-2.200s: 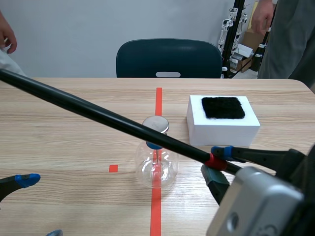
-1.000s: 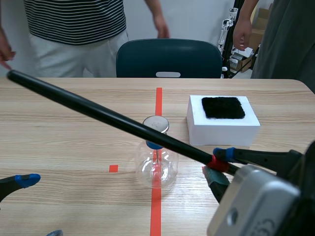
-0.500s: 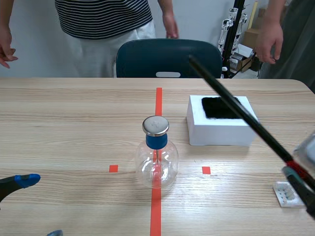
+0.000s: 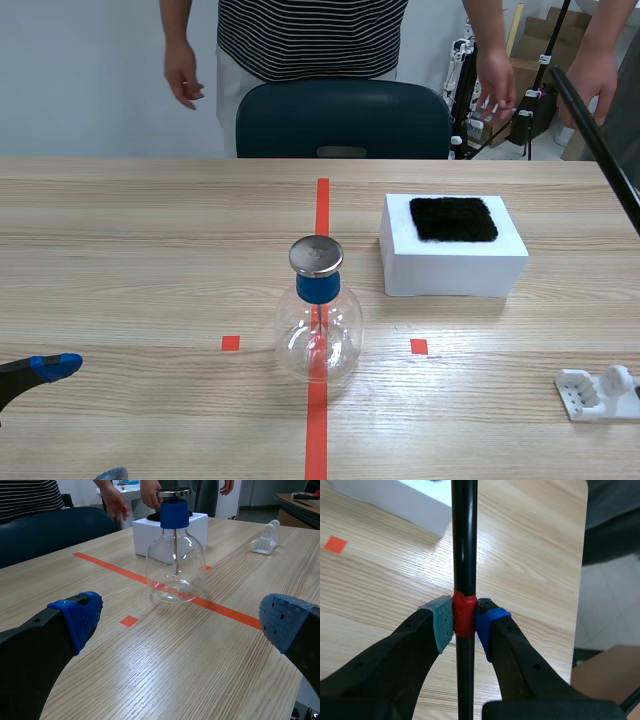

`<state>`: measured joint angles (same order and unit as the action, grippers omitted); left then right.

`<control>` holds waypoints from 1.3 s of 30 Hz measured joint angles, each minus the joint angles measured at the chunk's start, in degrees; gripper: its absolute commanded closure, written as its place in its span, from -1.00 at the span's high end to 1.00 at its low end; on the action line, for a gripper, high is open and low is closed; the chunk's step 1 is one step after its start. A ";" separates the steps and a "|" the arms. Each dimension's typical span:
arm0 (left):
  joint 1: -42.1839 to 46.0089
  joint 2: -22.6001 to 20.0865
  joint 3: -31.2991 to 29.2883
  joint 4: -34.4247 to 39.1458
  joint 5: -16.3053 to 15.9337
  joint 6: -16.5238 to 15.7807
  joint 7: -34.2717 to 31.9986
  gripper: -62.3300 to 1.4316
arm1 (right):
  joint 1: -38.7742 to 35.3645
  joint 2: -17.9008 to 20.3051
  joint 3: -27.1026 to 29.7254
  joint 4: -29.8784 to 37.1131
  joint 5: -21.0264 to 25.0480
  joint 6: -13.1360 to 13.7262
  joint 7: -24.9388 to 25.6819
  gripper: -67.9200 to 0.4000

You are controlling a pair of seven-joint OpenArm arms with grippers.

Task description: Do the electroscope experiment. put the rod down on the box

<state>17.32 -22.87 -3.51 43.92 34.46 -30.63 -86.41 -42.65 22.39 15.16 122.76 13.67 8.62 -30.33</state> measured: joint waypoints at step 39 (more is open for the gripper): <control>0.00 0.00 0.00 0.00 0.00 0.00 0.02 1.00 | 45.70 5.09 -12.70 -43.95 12.13 0.44 -34.49 -0.98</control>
<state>17.32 -22.87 -3.51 43.92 34.46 -30.63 -86.39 3.05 27.49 2.46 78.81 25.80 9.06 -64.82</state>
